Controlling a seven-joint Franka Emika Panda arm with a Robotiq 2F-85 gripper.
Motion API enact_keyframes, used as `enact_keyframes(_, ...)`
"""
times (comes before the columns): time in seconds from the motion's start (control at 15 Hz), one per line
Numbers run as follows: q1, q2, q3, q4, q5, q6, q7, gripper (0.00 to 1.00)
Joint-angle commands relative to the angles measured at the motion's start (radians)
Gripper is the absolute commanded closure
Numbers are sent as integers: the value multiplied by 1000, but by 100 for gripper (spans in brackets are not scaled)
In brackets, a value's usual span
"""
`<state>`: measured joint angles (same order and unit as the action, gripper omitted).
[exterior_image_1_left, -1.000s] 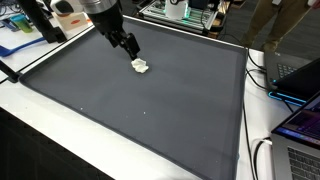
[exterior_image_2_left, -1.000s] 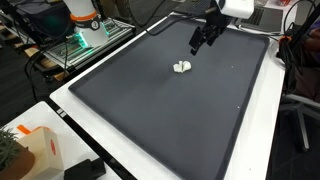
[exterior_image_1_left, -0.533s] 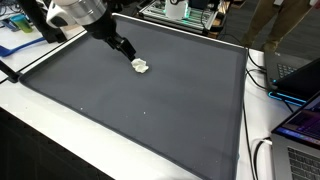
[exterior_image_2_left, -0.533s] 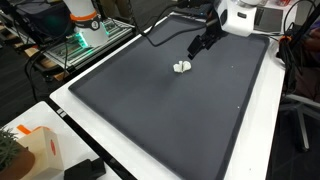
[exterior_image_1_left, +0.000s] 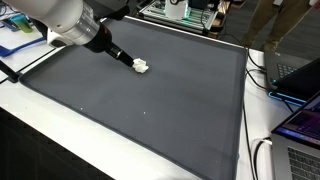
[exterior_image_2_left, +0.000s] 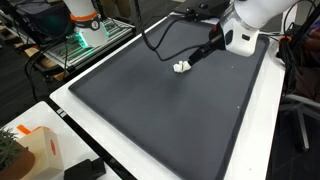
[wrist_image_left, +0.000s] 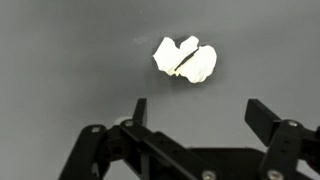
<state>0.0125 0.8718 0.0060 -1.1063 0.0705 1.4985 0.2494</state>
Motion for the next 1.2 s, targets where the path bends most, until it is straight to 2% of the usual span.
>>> enact_keyframes(0.0,6,19,-10,32,10,-18,-2,0)
enact_keyframes(0.2,5,45,-10,69,12,-30,-1,0)
enact_keyframes(0.53,-22,134,2,182,27,-160,-58,0)
enact_keyframes(1.13,-55,275,8,369,78,-319,-16,0)
